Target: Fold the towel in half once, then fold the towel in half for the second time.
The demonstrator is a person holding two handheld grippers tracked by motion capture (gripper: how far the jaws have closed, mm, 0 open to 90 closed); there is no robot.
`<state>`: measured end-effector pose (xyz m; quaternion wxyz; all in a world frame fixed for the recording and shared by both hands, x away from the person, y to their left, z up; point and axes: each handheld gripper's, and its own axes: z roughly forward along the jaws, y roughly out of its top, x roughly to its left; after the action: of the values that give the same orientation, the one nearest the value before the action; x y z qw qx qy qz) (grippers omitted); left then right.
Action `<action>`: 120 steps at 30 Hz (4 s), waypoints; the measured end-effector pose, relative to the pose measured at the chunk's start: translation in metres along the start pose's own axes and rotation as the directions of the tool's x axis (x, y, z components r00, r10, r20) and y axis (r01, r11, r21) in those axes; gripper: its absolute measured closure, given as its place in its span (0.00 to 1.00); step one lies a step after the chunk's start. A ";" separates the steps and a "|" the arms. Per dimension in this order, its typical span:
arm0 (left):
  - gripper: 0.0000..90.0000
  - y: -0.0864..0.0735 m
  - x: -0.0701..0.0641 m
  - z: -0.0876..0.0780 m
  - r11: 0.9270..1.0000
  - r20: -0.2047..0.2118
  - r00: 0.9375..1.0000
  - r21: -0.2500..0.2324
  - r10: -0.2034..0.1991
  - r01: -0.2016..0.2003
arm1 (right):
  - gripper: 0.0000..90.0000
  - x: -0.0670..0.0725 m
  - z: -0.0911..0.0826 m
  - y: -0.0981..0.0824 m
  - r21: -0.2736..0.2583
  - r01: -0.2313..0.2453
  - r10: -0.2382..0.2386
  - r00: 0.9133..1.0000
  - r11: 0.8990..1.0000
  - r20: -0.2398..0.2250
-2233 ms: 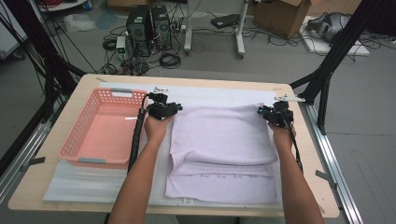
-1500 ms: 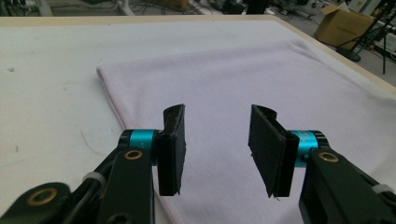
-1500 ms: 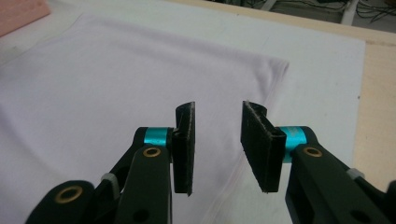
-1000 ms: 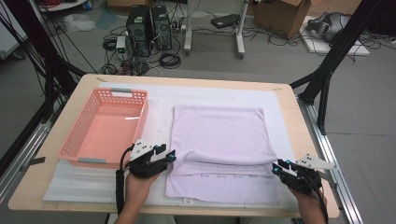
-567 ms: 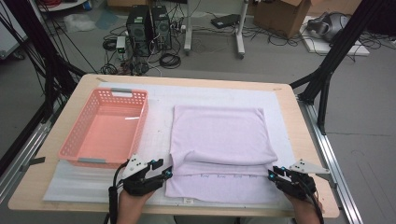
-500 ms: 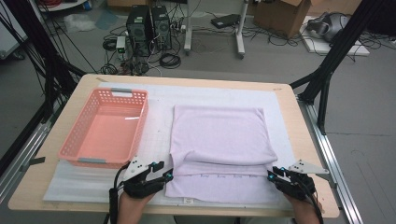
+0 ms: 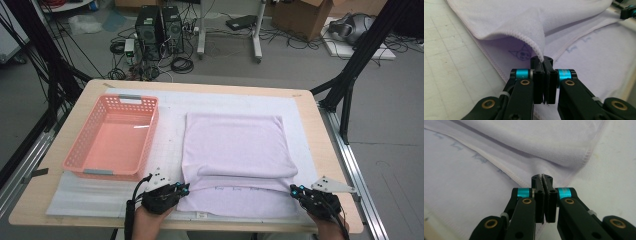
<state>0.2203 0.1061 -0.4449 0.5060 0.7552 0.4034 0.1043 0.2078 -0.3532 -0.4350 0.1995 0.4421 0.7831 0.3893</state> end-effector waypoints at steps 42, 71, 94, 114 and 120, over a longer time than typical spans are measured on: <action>0.79 0.042 0.042 0.056 0.992 -0.192 0.981 0.117 -0.028 0.051 | 0.79 -0.006 -0.020 -0.019 0.005 -0.071 0.071 0.996 0.997 0.047; 0.96 -0.004 0.011 0.005 0.987 -0.085 0.990 0.111 -0.111 0.120 | 0.97 -0.014 -0.006 -0.017 0.060 -0.174 0.173 0.985 0.983 0.025; 0.36 0.012 0.017 -0.011 0.983 -0.032 0.999 -0.178 0.043 -0.048 | 0.26 -0.013 -0.035 -0.009 -0.170 -0.018 0.030 0.997 0.985 0.070; 0.31 0.080 0.055 0.049 0.995 -0.055 0.999 -0.098 0.002 -0.008 | 0.22 -0.050 0.008 0.029 -0.107 -0.070 0.073 0.997 0.992 0.025; 0.34 0.094 0.075 0.071 0.999 -0.105 0.994 -0.053 -0.009 0.003 | 0.30 -0.063 0.040 0.058 -0.077 -0.069 0.069 0.998 0.995 -0.012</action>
<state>0.3569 0.0959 -0.4175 0.5041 0.7338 0.4289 0.1531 0.2987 -0.3717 -0.4159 0.1994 0.4591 0.7526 0.4280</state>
